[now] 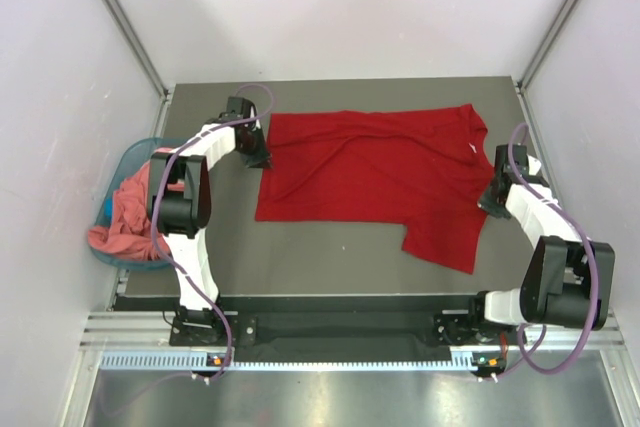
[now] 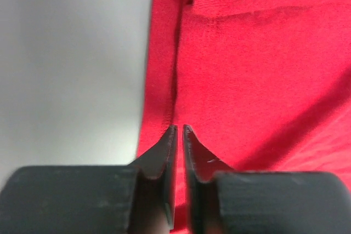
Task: Fold and stack the t-shirts
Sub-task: Fold the tshirt
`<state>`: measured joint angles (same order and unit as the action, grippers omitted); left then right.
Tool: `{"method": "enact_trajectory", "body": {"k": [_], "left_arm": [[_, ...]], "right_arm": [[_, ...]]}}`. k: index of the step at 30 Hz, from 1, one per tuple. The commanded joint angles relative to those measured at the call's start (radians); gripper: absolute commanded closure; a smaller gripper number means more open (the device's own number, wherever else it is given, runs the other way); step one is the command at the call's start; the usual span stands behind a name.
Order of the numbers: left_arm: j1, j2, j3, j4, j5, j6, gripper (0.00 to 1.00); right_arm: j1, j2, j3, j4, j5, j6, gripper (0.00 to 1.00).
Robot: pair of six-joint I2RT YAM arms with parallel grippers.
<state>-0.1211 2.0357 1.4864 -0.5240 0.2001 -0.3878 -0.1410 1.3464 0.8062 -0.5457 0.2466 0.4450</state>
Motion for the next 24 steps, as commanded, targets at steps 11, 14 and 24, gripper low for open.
{"method": "enact_trajectory", "body": {"k": [11,14,24], "left_arm": [[-0.006,-0.017,-0.052,0.024,0.016,0.027,0.68],[-0.008,-0.012,-0.046,0.009,-0.017,0.03,0.72],[-0.009,-0.017,-0.021,0.004,0.01,0.032,0.79]], "right_arm": [[-0.017,-0.056,0.01,0.001,0.016,-0.015,1.0],[-0.017,-0.064,-0.009,0.012,0.016,-0.012,1.0],[-0.016,-0.066,-0.013,0.015,0.014,-0.014,1.0]]}}
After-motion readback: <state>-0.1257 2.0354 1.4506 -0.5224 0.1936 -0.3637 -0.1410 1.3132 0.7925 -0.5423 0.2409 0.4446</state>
